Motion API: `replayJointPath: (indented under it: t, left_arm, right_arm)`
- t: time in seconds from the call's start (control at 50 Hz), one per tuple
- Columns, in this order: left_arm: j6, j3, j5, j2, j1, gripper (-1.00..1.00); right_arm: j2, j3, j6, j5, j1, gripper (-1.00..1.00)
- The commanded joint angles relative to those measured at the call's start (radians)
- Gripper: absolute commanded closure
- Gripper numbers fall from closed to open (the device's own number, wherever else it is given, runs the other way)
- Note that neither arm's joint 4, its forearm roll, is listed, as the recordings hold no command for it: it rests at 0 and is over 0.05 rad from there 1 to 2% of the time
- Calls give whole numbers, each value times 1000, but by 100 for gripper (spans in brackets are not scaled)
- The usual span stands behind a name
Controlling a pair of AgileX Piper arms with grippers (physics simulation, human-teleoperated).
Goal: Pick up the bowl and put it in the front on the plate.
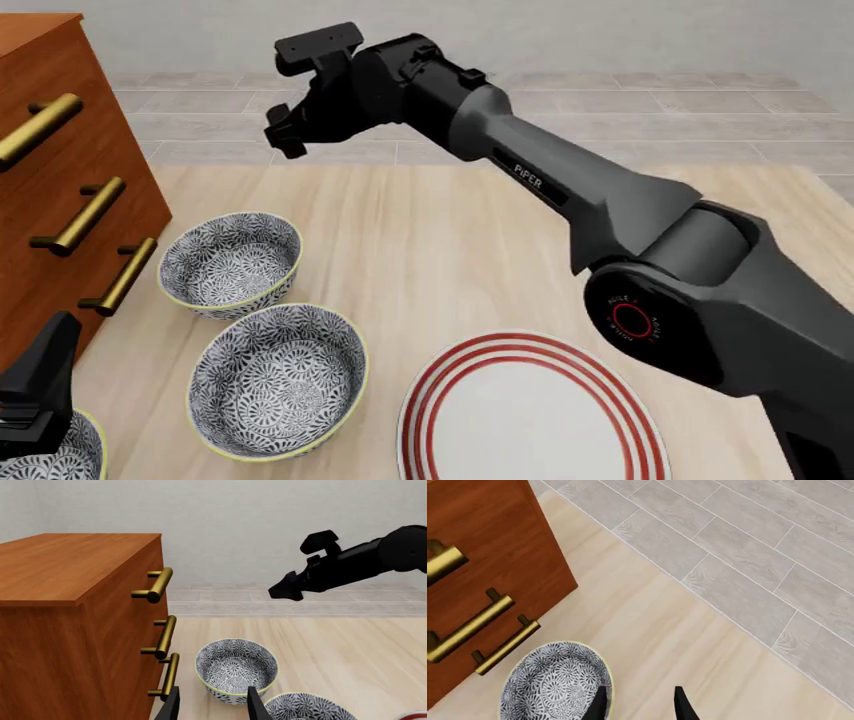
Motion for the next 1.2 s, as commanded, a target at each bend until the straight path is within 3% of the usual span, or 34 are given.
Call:
replayJointPath:
  t: [0.02,0.58,1.2]
  left_arm:
    - [0,0,0,0,0,-100]
    - [0,0,0,0,0,-100]
    - [0,0,0,0,0,-100]
  right_arm:
    - [38,-41,13,9,15,-100]
    - [108,-64,56,-11,26,-100]
    - [274,-262,88,75,31,-100]
